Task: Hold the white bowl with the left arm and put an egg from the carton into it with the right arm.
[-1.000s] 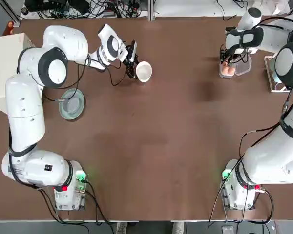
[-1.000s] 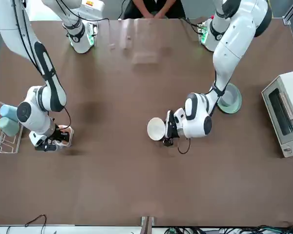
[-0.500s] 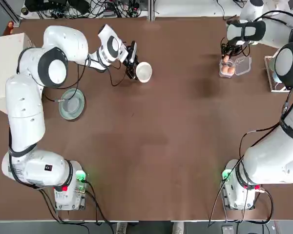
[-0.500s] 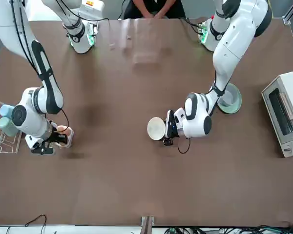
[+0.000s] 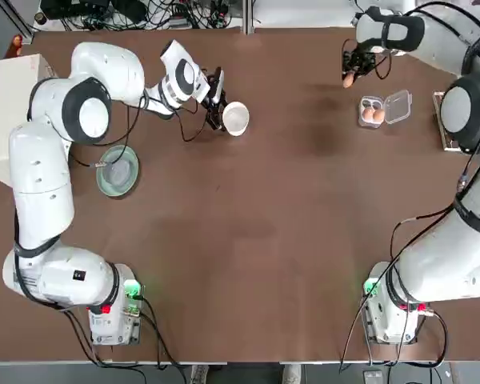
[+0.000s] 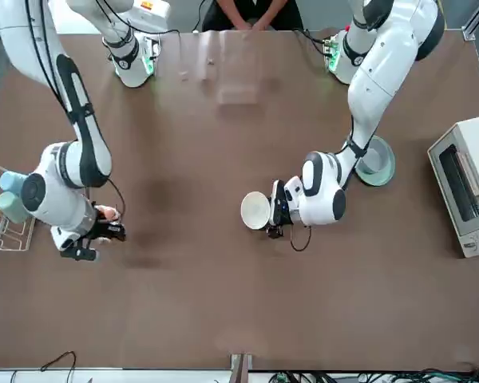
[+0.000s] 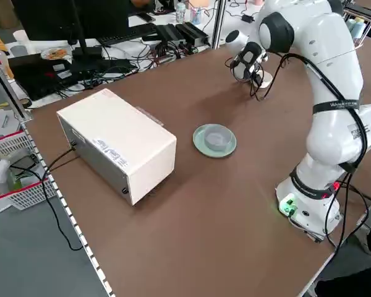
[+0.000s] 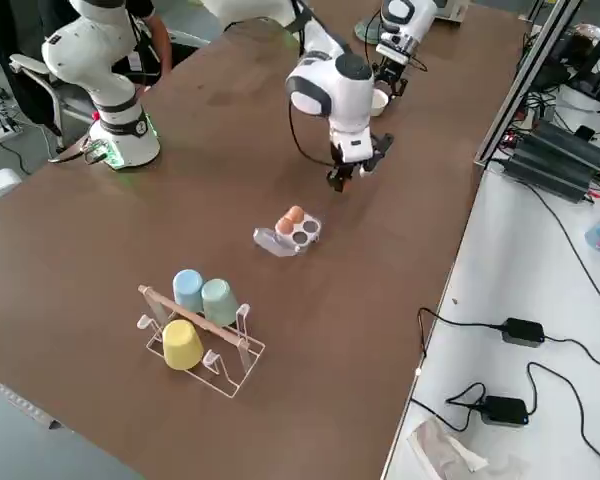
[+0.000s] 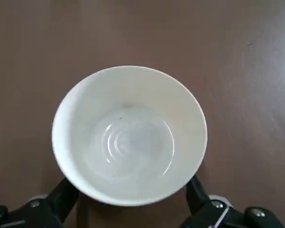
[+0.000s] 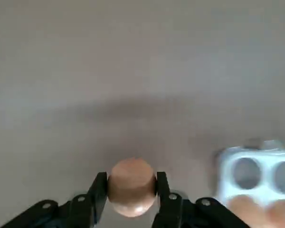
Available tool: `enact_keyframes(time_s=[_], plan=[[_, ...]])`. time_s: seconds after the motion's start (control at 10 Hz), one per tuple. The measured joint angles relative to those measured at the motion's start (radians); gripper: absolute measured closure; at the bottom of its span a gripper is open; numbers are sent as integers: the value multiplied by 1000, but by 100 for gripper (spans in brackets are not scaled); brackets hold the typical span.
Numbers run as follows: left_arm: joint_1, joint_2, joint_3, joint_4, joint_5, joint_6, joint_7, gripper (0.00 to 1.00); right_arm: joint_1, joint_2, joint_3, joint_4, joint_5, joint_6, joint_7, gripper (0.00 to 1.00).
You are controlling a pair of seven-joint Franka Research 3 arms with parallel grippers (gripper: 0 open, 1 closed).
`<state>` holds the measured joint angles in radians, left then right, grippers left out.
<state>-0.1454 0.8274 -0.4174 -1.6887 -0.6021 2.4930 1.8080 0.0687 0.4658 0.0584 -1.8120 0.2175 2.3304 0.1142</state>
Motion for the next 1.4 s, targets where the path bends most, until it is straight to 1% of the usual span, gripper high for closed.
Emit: enact_keyframes(time_s=[0.3, 0.6, 0.8, 0.9, 1.1, 1.4], plan=[[0, 0, 0, 0, 0, 2, 0, 0, 140, 0, 3, 1, 171, 67, 88, 53], [0, 0, -1, 0, 0, 2, 0, 0, 272, 0, 13, 3, 388, 154, 109, 53], [0, 0, -1, 0, 0, 3, 0, 0, 373, 3, 16, 3, 504, 236, 113, 53], [0, 0, -1, 0, 0, 3, 0, 0, 421, 11, 16, 2, 544, 283, 116, 53], [0, 0, -1, 0, 0, 3, 0, 0, 499, 43, 17, 0, 586, 373, 118, 53], [0, 0, -1, 0, 0, 4, 0, 0, 574, 125, 26, 13, 591, 497, 154, 53]])
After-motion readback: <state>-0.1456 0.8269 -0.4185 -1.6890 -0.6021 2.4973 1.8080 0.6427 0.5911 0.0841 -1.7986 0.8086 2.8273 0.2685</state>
